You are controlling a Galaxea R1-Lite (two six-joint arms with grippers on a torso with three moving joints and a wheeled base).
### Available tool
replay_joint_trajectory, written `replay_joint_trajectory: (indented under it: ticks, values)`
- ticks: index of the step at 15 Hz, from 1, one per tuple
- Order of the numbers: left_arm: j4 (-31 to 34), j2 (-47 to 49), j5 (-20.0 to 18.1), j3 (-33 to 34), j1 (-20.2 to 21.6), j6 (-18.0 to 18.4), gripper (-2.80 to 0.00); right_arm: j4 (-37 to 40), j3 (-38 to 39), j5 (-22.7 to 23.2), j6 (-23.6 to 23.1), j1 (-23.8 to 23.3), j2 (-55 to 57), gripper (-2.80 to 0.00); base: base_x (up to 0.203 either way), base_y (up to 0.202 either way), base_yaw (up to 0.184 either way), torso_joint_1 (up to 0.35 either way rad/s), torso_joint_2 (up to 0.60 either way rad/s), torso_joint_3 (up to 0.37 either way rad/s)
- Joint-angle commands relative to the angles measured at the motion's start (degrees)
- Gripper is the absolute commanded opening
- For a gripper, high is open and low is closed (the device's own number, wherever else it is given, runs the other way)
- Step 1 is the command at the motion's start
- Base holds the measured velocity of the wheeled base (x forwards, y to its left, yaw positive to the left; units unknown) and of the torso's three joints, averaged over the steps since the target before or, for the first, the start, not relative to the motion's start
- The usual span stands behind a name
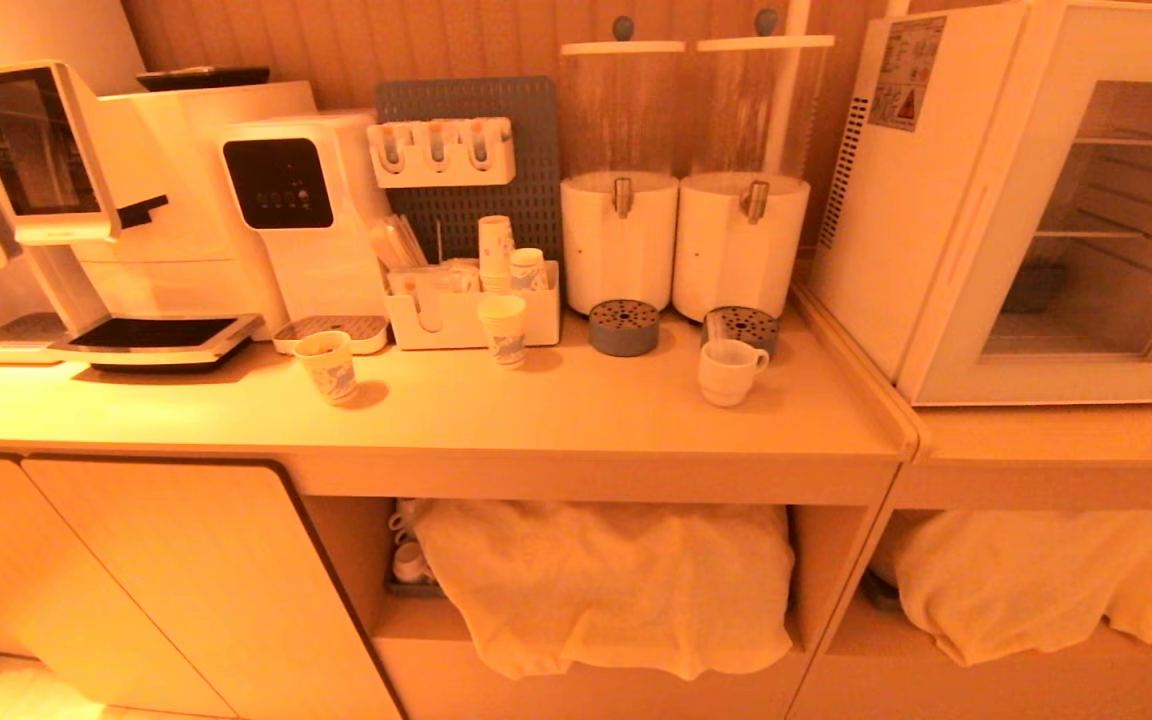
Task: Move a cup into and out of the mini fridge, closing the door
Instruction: Open the freezer door
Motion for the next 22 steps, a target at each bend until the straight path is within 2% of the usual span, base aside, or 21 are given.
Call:
replay_joint_trajectory:
  ticks: [1, 22]
  values:
    - [0.02, -0.02, 0.02, 0.0, 0.0, 0.05, 0.0, -0.03, 0.88, 0.0, -0.06, 0.0, 0.08, 0.0, 0.0, -0.194, -0.001, 0.002, 0.0, 0.002]
    - [0.02, -0.02, 0.02, 0.0, 0.0, 0.05, 0.0, -0.03, 0.88, 0.0, -0.06, 0.0, 0.08, 0.0, 0.0, -0.194, 0.001, 0.002, 0.0, 0.002]
